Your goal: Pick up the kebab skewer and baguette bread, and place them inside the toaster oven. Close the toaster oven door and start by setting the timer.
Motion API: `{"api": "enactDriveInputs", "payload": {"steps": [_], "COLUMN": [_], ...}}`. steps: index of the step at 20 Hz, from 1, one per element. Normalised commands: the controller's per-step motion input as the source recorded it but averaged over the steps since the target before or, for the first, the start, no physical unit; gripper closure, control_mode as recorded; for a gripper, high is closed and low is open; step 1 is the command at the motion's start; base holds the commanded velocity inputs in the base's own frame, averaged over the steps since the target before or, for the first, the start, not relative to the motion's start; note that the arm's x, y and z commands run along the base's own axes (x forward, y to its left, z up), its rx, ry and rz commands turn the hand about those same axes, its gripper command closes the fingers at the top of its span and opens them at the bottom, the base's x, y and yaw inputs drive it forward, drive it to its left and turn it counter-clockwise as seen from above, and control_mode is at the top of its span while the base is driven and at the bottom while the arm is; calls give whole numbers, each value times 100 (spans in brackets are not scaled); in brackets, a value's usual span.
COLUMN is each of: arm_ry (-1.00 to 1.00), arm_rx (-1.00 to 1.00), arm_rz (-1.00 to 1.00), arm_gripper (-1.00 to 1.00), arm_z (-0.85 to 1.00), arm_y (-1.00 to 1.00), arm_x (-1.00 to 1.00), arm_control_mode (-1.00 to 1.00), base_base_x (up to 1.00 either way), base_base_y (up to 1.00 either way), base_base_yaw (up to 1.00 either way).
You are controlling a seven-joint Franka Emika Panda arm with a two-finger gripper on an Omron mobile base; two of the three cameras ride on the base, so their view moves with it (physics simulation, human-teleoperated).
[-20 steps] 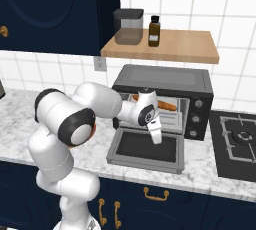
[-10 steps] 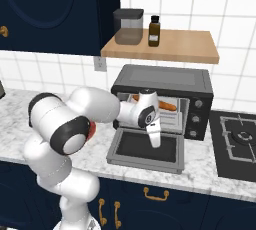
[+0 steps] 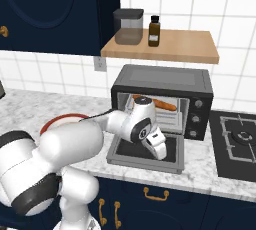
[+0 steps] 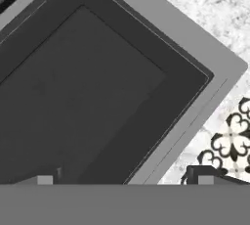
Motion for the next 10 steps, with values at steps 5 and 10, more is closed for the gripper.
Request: {"api": "enactDriveInputs", "payload": {"steps": [5, 10], "arm_ry": [1, 6], "arm_rx": [-7, -4], "arm_rz": [55, 48], "arm_gripper": [-100, -100], "arm_z": [0, -11], "arm_y": [25, 47], "arm_x": [-100, -79], "arm_control_mode": [-100, -100], "base_base_x": [0, 0], "base_base_y": [0, 0], "base_base_yaw": [0, 0]}}
